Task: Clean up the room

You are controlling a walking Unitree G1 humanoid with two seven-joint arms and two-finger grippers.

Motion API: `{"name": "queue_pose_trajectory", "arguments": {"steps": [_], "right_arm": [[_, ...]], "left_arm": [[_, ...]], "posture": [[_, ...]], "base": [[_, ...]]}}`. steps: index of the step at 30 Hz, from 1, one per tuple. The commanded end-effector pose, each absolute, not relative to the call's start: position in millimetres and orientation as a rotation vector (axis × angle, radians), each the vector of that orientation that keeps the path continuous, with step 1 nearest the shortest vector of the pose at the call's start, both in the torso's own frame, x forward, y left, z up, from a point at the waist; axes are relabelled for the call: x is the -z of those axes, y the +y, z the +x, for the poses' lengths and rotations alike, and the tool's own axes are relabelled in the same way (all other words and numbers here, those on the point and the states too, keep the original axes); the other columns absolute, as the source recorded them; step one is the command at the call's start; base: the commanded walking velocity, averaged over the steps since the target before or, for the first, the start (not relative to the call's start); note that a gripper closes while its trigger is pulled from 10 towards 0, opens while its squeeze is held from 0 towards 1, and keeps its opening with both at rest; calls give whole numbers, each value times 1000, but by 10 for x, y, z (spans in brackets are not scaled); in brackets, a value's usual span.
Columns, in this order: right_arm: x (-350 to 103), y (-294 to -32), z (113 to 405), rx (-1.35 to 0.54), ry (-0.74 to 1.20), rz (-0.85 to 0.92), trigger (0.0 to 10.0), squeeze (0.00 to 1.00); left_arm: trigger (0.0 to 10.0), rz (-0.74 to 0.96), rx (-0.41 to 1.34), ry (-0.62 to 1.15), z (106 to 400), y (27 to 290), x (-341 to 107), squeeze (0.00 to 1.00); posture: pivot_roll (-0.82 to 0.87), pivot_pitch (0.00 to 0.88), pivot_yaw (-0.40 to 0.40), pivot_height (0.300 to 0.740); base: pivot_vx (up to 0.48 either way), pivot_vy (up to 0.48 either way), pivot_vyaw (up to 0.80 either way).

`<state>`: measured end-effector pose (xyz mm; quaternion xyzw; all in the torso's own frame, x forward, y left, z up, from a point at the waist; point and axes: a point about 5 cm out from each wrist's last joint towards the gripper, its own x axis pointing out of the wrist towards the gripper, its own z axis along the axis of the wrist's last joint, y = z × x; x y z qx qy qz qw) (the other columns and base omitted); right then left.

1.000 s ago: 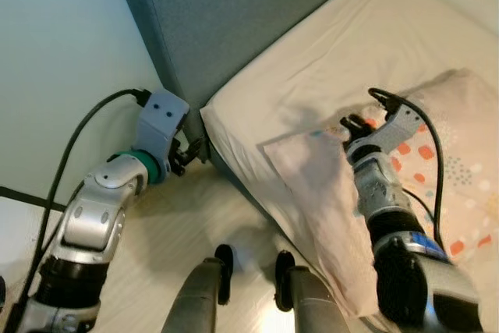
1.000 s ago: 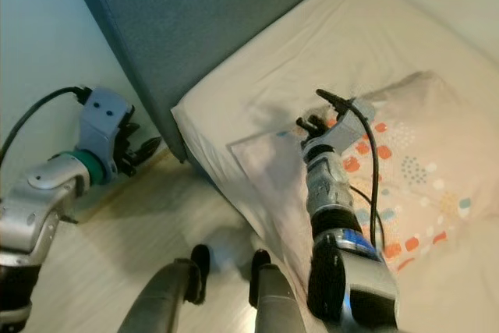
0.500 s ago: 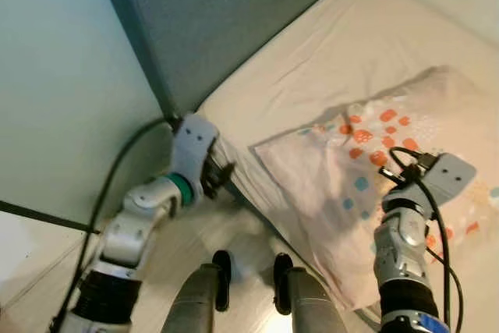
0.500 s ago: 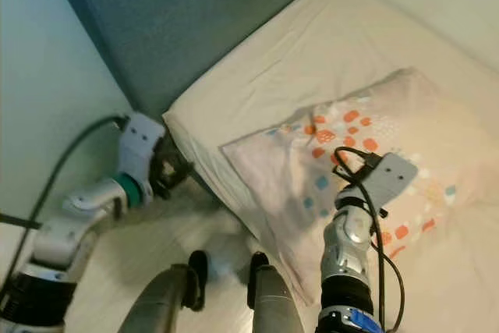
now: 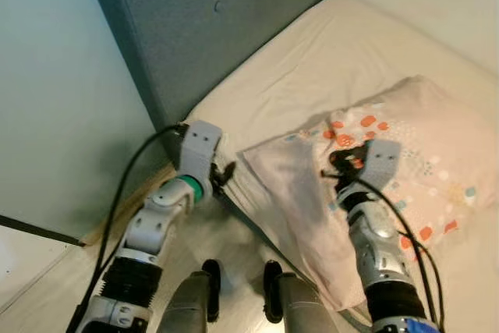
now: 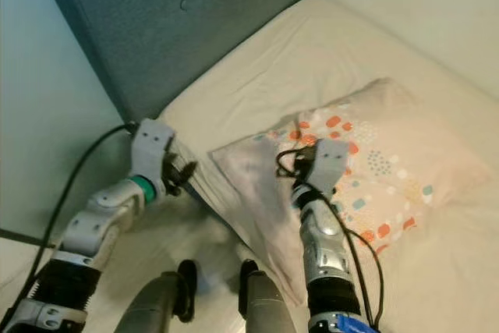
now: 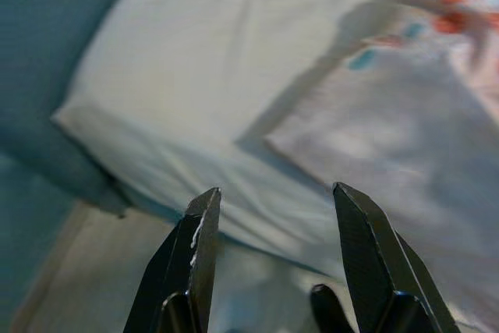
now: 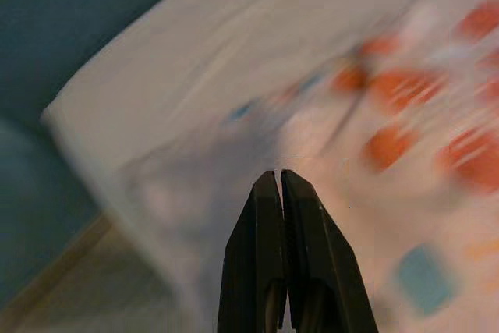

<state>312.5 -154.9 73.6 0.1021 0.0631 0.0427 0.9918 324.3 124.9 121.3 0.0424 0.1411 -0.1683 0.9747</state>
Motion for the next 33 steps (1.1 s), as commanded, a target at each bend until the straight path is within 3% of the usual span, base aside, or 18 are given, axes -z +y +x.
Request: {"name": "queue_pose_trajectory", "arguments": {"steps": [1, 5, 7, 9, 10, 11, 12, 33], "right_arm": [[-586, -1509, 3061, -106, 204, 244, 10000, 0], [-431, -1324, 3032, -212, 312, 237, 10000, 0], [-377, -1259, 3022, -271, 344, 133, 10000, 0], [-302, -1315, 3063, -261, 373, -169, 10000, 0], [-301, -1327, 3077, -271, 375, -221, 10000, 318], [-305, -1330, 3085, -279, 375, -237, 10000, 318], [-304, -1329, 3095, -287, 381, -259, 10000, 1000], [-60, -1364, 3066, -300, 592, -386, 10000, 1000]], "left_arm": [[10000, 91, 305, 310, 3215, 1342, -1136, 0], [10000, 108, 237, 303, 3181, 1606, -1161, 0], [10000, 121, 205, 297, 3155, 1720, -1169, 0], [10000, 127, 162, 288, 3107, 1852, -1202, 0], [10000, 127, 153, 284, 3101, 1870, -1209, 0], [10000, 126, 148, 281, 3100, 1876, -1211, 0], [10000, 124, 144, 279, 3098, 1880, -1213, 0], [10000, 131, 151, 259, 3084, 1810, -1258, 0]], "posture": [[-69, 181, -1, 740], [-29, 180, 0, 740], [-17, 182, -5, 740], [3, 185, -16, 740], [7, 186, -18, 740], [7, 186, -18, 740], [11, 187, -21, 740], [23, 205, -30, 740]], "base": [[0, 0, 0], [0, 0, 0], [0, 0, 0], [0, 0, 0], [0, 0, 0], [0, 0, 0], [0, 0, 0], [0, 0, 0]]}}
